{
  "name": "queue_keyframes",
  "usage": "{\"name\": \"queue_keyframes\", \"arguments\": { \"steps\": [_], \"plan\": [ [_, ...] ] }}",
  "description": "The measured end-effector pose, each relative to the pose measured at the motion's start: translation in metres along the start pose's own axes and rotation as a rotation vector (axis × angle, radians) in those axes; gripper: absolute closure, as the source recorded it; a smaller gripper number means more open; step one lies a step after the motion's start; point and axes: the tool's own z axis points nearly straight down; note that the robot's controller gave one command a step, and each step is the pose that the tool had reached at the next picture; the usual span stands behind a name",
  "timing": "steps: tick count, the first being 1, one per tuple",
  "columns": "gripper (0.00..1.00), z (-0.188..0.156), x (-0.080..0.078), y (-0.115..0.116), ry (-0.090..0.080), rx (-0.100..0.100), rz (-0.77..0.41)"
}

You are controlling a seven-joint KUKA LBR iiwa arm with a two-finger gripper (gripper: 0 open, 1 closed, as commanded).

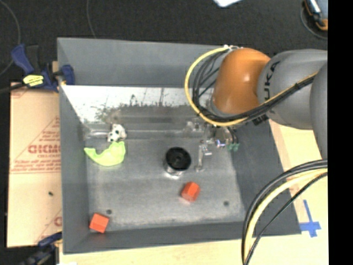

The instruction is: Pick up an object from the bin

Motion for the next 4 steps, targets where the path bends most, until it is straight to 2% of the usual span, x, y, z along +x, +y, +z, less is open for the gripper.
{"name": "queue_keyframes", "arguments": {
  "steps": [1,2,3,4],
  "plan": [
    [0.0,0.036,0.007,0.036,-0.006,-0.003,0.047],
    [1.0,0.042,0.008,0.022,-0.006,0.003,-0.539],
    [1.0,0.042,0.008,0.023,-0.006,0.002,-0.537],
    [1.0,-0.049,-0.01,0.016,-0.01,0.003,-0.512]
  ]
}}
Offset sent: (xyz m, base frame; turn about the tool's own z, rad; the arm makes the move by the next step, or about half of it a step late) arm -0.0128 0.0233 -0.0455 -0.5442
